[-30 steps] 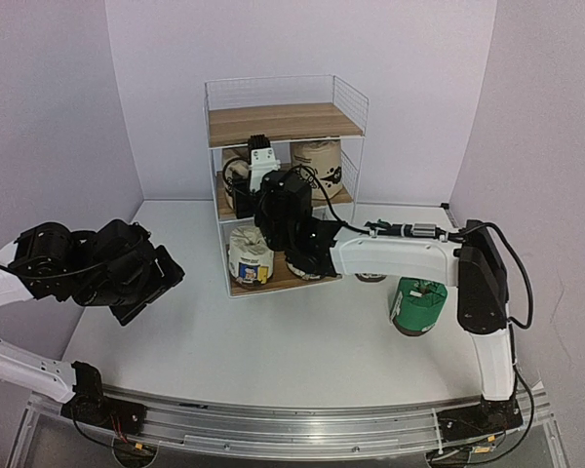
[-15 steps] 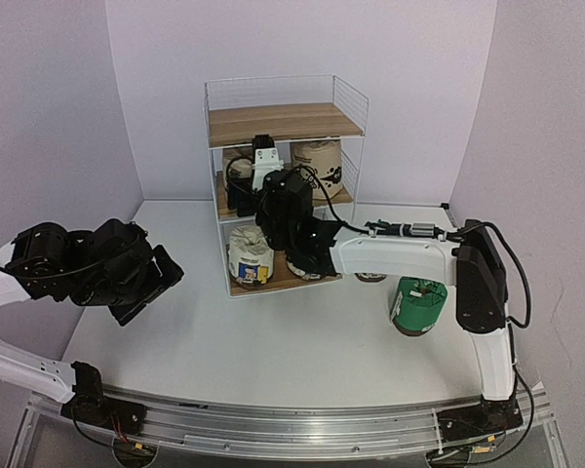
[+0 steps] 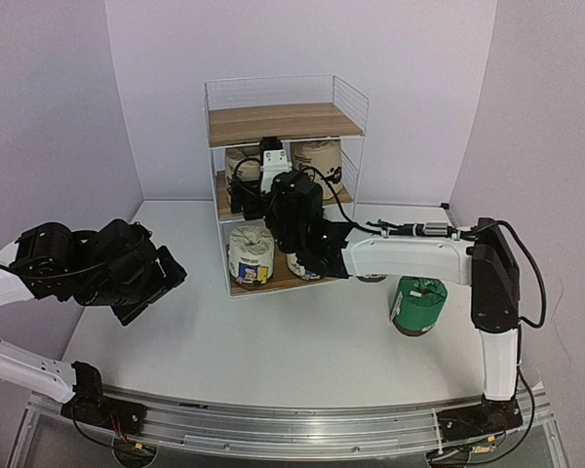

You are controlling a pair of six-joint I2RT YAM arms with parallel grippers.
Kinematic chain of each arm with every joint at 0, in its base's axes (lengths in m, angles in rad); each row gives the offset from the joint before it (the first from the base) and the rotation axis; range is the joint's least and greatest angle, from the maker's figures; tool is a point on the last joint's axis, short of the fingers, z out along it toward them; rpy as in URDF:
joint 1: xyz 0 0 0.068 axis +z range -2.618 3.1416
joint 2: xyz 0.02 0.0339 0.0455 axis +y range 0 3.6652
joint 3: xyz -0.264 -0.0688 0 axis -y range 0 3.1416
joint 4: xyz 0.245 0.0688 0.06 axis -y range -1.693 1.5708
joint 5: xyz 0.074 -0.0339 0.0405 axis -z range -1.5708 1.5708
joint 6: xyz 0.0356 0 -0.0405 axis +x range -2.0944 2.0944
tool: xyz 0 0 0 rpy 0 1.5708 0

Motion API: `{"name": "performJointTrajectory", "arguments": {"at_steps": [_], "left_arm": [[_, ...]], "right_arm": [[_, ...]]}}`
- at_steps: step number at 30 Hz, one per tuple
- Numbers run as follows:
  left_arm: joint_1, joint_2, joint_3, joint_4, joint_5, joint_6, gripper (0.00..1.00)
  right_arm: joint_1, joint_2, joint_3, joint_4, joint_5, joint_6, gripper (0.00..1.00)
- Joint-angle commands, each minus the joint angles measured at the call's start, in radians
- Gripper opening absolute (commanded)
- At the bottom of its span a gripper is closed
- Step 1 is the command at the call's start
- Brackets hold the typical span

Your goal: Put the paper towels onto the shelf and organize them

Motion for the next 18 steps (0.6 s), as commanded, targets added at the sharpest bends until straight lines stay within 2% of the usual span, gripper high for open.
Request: {"name": "performJointTrajectory", "arguments": {"at_steps": [1,11,18], "left_arm": [[0.0,0.014,0.019,0.027,-0.005,0.02,1.0],[0.0,0.033,0.026,0.054,0.001,0.04,1.0],[0.0,0.055,0.033,0.061,0.003,0.048,1.0]], "right_arm": [[-0.002,-0.084,-0.022,-0.004,-0.007,0.012,0.96],[-0.002,-0.191,-0.132,-0.071,-0.093,0.049,0.98],[-0.001,-0.217,-0.121,-0.15,-0.17,0.054,0.98]]}}
